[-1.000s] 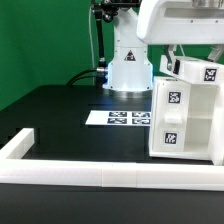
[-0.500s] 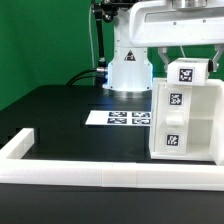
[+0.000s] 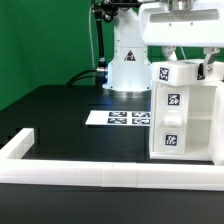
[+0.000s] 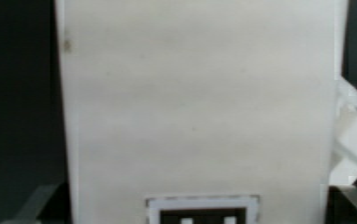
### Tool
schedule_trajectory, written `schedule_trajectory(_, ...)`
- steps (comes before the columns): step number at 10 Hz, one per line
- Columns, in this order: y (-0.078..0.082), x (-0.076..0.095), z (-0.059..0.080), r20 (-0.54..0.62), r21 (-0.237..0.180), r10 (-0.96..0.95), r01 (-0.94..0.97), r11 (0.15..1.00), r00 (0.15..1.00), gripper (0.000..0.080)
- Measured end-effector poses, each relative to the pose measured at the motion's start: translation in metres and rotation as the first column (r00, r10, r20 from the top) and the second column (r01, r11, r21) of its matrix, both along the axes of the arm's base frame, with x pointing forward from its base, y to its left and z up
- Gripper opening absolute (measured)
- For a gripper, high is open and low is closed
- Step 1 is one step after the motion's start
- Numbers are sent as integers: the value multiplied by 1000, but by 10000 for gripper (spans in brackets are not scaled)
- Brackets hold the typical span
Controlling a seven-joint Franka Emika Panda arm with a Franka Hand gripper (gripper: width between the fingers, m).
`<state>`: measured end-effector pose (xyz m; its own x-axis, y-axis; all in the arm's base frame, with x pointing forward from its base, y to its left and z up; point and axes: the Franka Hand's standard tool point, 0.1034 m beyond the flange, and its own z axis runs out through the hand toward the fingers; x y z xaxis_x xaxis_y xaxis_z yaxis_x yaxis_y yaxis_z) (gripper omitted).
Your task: Assemble cabinet
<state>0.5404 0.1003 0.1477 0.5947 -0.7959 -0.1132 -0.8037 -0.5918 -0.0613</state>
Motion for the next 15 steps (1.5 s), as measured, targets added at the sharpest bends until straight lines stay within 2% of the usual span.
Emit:
schedule_trajectory(1, 0, 1, 0, 9, 27, -137, 137, 990, 990, 550)
schedule_trajectory(2, 0, 2, 0, 5, 34, -208, 207, 978, 978, 550)
schedule_trajectory(5, 1, 3, 0, -18, 32, -359, 359, 933, 933, 551)
schedule_trajectory(6, 0, 4, 0, -25, 43, -428, 429, 902, 903, 550)
schedule_trajectory(7, -1, 6, 0, -40, 70, -543, 544, 836, 839, 550)
schedule_trajectory(8, 0, 7, 0, -53, 68, -609, 611, 789, 792, 550)
schedule_trajectory(11, 1, 7, -1, -52, 68, -607, 609, 790, 793, 551)
schedule_trajectory(12, 1, 6, -1, -52, 67, -599, 601, 796, 799, 635)
schedule_trajectory(13, 4, 3, 1, -75, 57, -548, 552, 832, 833, 635)
schedule_trajectory(15, 8, 4, 22, -77, 74, -489, 494, 867, 869, 649)
